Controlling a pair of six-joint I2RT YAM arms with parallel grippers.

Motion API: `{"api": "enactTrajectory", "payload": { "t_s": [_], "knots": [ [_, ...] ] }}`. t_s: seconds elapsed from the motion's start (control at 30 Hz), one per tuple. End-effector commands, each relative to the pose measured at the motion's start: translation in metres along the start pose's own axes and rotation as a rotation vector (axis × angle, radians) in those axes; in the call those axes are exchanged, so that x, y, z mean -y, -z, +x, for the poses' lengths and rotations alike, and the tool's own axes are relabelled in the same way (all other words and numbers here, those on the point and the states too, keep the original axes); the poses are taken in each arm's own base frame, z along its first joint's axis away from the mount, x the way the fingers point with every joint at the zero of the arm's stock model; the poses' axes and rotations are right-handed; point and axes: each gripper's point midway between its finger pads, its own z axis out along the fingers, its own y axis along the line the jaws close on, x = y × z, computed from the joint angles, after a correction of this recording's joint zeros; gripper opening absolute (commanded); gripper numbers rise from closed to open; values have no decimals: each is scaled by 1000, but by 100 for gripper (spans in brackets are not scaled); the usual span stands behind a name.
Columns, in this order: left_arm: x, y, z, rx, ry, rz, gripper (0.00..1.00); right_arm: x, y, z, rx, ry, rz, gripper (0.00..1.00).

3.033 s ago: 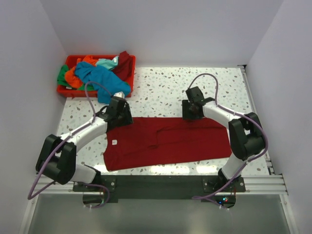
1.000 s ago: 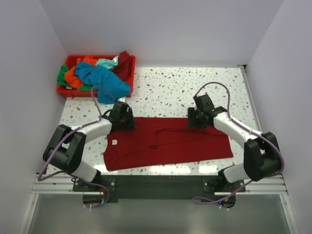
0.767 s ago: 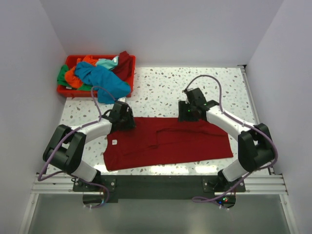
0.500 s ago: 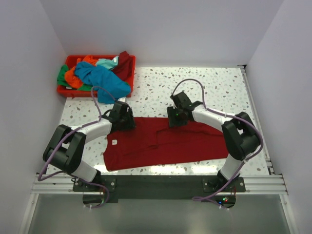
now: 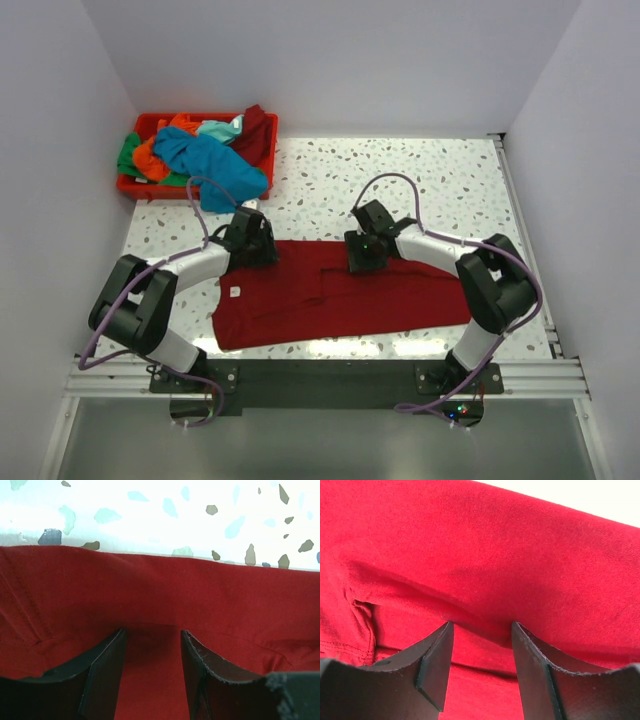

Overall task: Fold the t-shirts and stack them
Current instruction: Fold the tshirt

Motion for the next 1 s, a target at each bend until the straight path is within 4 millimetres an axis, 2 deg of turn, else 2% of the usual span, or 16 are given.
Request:
{"api": "enactTrajectory", "payload": {
  "t_s": [0.0,0.2,0.37,0.47,0.57,0.63,0.77,0.83,0.97],
  "knots": [
    [-18,-6,16,-46,-18,-60,53,-13,9,-4,33,-3,-40,53],
    [-22,-8,20,-51,-18,-69,53,-17,11,1,21,-2,-48,53],
    [-22,-7,17,-47,-21,-70,53,-18,15,13,0,-21,-72,53],
    [-23,-4,13,-39,-34,-83,53,-19,29,13,9,-26,-76,53],
    [-19,4,0,-9,-52,-84,53,-18,53,3,45,-19,-64,55],
    [-14,11,-11,13,-65,-79,53,-13,66,-12,96,-8,-23,58],
    [-2,22,-27,42,-77,-58,55,7,78,-26,113,-36,14,59],
    [6,29,-34,56,-81,-45,55,30,79,-33,128,-84,44,59],
    [26,34,-30,48,-90,-9,56,64,75,-41,157,-145,84,59]
  ]
}}
